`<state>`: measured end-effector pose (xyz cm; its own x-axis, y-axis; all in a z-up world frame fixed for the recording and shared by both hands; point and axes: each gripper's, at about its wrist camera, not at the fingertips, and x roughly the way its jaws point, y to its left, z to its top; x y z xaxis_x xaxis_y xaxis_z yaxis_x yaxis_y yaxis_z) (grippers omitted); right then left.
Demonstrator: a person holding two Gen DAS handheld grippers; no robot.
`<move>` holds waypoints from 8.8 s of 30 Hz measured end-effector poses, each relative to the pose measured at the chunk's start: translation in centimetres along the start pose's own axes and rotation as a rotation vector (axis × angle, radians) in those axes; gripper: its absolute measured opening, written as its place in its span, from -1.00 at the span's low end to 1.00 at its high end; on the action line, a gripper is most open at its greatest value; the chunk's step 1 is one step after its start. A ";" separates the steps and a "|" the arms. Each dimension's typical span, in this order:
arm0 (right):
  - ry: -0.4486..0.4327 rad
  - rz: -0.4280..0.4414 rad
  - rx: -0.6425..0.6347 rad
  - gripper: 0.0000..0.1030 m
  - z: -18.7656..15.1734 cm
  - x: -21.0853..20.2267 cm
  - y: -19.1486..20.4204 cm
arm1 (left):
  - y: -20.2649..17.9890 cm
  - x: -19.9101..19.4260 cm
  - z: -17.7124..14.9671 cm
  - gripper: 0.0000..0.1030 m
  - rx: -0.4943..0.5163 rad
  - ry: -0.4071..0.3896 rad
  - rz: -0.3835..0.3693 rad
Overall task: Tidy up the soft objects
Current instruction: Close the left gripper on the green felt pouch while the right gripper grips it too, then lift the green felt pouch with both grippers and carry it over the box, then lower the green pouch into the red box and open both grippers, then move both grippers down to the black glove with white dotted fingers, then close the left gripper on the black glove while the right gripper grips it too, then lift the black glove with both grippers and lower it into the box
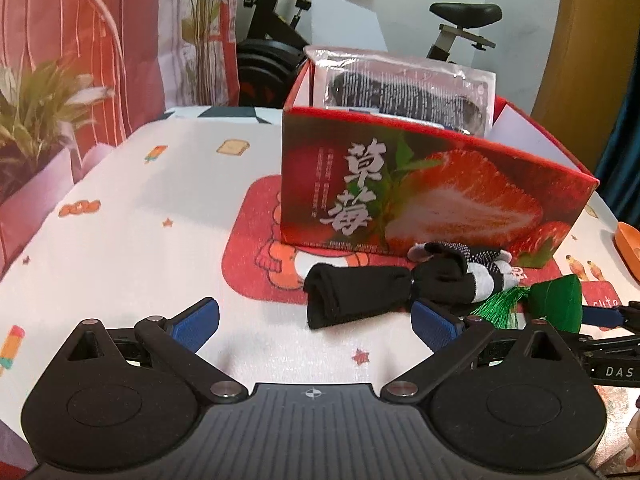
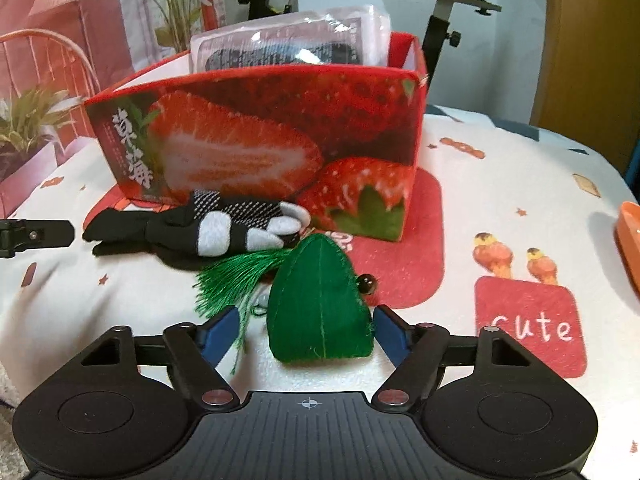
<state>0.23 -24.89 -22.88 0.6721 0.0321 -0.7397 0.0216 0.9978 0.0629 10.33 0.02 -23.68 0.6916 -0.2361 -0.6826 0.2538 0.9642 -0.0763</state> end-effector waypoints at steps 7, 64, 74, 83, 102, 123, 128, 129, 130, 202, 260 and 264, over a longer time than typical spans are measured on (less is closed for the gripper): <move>0.028 0.034 -0.097 0.31 0.3 0.8 2.4 | 0.5 0.5 -0.7 1.00 -0.029 0.014 -0.002; -0.057 0.196 -0.176 0.15 1.8 3.6 1.6 | -7.4 6.6 1.7 -0.15 -0.048 0.130 -0.403; -0.069 0.173 -0.190 0.05 1.5 3.6 2.2 | -7.5 7.9 2.1 0.01 -0.060 0.168 -0.441; -0.091 0.124 -0.252 -0.08 1.0 3.3 3.6 | -7.8 8.2 1.1 -0.17 -0.078 0.143 -0.485; -0.313 0.139 -0.298 -0.10 6.2 -4.1 4.4 | -6.9 0.0 5.9 -0.17 -0.038 -0.048 -0.525; -0.535 0.065 -0.441 -0.10 20.5 -7.1 2.2 | -9.4 -3.6 18.5 -0.13 0.030 -0.285 -0.556; -0.510 0.040 -0.454 -0.10 22.3 -5.1 1.1 | -10.3 -1.9 20.6 -0.13 0.042 -0.274 -0.557; -0.500 0.037 -0.452 -0.10 22.4 -4.6 0.9 | -10.4 -1.3 20.9 -0.13 0.044 -0.265 -0.560; -0.488 0.036 -0.451 -0.10 22.5 -4.0 0.6 | -10.6 -0.6 21.1 -0.13 0.047 -0.256 -0.563; -0.432 -0.096 -0.053 0.99 10.6 -5.8 2.1 | 0.7 -4.8 10.3 1.00 0.045 -0.293 -0.019; -0.370 0.227 -0.011 -0.86 10.3 -4.6 4.2 | 0.5 -5.4 7.9 -0.65 0.047 -0.306 -0.168; -0.406 0.193 -0.026 -0.86 12.8 -4.8 2.7 | -0.9 -4.9 10.3 -0.65 0.066 -0.343 -0.175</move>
<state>6.56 -23.07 -10.60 0.8980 0.1972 -0.3933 -0.1475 0.9771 0.1532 13.75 -0.91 -12.80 0.8167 -0.4339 -0.3803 0.4237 0.8984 -0.1153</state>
